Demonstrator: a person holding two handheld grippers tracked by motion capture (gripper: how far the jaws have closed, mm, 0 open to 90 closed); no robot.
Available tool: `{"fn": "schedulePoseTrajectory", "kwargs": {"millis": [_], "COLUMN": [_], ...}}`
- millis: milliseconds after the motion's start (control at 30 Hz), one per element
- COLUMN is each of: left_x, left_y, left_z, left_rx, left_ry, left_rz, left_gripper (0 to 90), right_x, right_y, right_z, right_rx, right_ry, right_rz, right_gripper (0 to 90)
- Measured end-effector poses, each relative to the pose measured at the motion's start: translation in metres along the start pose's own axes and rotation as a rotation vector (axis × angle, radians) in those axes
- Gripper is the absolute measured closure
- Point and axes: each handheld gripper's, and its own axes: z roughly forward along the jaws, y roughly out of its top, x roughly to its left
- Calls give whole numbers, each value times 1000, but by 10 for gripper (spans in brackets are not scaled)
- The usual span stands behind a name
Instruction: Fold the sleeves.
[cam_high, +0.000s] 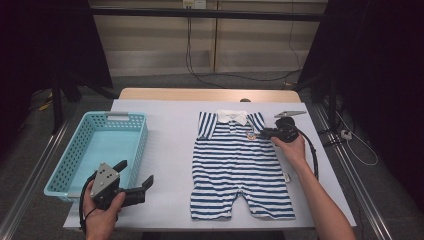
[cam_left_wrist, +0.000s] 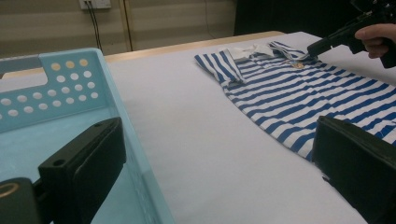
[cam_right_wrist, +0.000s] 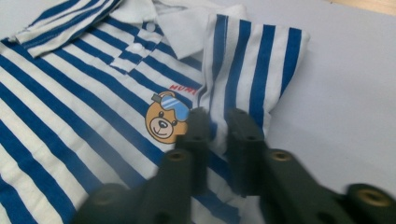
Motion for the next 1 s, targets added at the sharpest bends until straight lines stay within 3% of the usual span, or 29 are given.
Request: {"fn": "schedulePoseTrajectory", "kwargs": {"millis": [67, 267, 467, 667, 733, 900, 1000], "left_x": [0, 0, 1, 0, -2, -4, -4], "left_y": [0, 0, 0, 1, 1, 2, 2], "left_z": [0, 0, 1, 0, 0, 1, 3], "left_rx": [-1, -11, -4, 0, -18, -26, -27], "left_ry": [2, 1, -2, -1, -15, -16, -15], "left_rz": [-6, -11, -4, -3, -35, -19, -15], "left_gripper": [33, 33, 33, 33, 33, 33, 33], "right_x": [1, 7, 12, 12, 10, 10, 12], "right_y": [1, -3, -10, -20, -23, -24, -23], "right_z": [1, 2, 2, 0, 0, 2, 1], "right_rx": [-3, 33, 55, 50, 19, -17, -43], "right_ry": [-17, 5, 17, 5, 16, -12, -1], "right_rz": [-10, -34, -52, -50, -30, -51, -32], "right_gripper": [877, 876, 722, 673, 652, 596, 536]}}
